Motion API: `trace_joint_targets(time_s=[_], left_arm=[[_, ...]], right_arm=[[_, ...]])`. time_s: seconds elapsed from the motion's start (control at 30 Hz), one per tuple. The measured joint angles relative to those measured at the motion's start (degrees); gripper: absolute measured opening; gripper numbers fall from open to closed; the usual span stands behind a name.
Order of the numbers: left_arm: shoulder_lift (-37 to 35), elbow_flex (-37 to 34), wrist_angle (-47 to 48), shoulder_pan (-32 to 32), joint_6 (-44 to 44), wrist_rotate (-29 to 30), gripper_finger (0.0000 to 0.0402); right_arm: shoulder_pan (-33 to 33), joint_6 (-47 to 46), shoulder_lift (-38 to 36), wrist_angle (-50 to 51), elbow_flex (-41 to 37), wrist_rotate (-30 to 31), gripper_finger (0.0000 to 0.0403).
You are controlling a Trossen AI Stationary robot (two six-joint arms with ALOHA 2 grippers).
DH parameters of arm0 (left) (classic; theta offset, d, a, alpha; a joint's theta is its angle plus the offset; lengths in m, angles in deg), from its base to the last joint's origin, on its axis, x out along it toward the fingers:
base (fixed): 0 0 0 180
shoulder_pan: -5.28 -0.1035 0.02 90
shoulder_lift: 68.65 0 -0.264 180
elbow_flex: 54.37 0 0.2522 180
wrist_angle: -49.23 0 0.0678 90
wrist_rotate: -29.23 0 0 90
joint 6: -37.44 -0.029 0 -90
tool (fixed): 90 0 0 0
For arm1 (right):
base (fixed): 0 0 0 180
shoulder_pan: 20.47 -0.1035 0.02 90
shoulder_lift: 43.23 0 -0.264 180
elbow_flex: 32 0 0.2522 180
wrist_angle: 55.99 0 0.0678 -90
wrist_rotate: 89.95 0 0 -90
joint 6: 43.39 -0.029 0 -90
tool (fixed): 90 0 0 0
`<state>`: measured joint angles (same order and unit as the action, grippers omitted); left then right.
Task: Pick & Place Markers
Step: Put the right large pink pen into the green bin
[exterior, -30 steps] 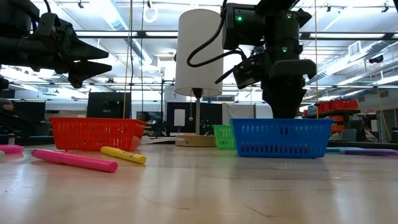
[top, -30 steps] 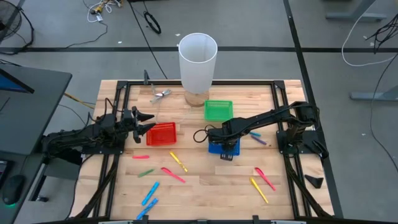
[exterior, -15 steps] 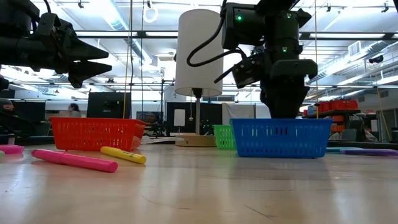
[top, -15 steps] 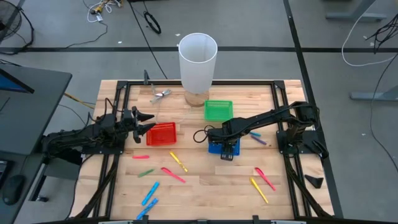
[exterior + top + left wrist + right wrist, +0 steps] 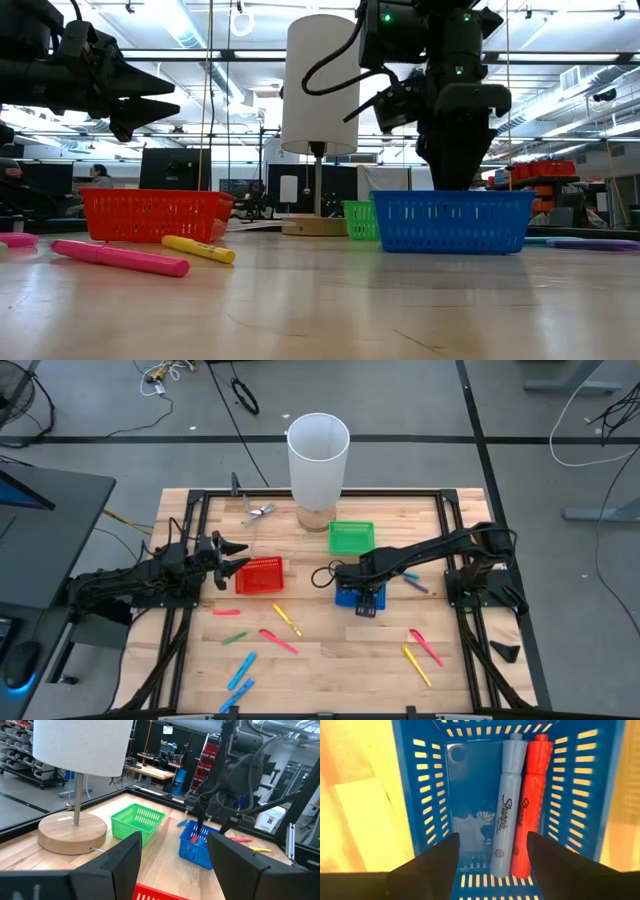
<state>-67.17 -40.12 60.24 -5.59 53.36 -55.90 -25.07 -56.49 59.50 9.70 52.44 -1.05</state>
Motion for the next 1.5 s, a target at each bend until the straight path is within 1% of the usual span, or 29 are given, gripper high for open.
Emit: trace_joint_targets(time_s=[0.1,0.33,0.8,1.2,1.33,1.5], left_arm=[[0.0,0.0,0.0,0.0,0.0,0.0,0.0232],[0.0,0.0,0.0,0.0,0.0,0.0,0.0232],[0.0,0.0,0.0,0.0,0.0,0.0,0.0232],[0.0,0.0,0.0,0.0,0.0,0.0,0.0232],[0.0,0.0,0.0,0.0,0.0,0.0,0.0232],[0.0,0.0,0.0,0.0,0.0,0.0,0.0232]], right_arm=[[0.0,-0.4,-1.4,0.3,0.0,0.0,0.0233],[0.0,-7.1,-4.7,2.2,0.0,0.0,0.0233],[0.0,-23.2,-7.9,8.2,0.2,0.0,0.0233],[0.8,-38.7,-9.6,9.6,0.3,0.1,0.0233],[0.8,-40.0,-9.5,9.5,0.3,0.1,0.0233],[0.8,-38.4,-9.5,9.6,0.3,0.1,0.0233]])
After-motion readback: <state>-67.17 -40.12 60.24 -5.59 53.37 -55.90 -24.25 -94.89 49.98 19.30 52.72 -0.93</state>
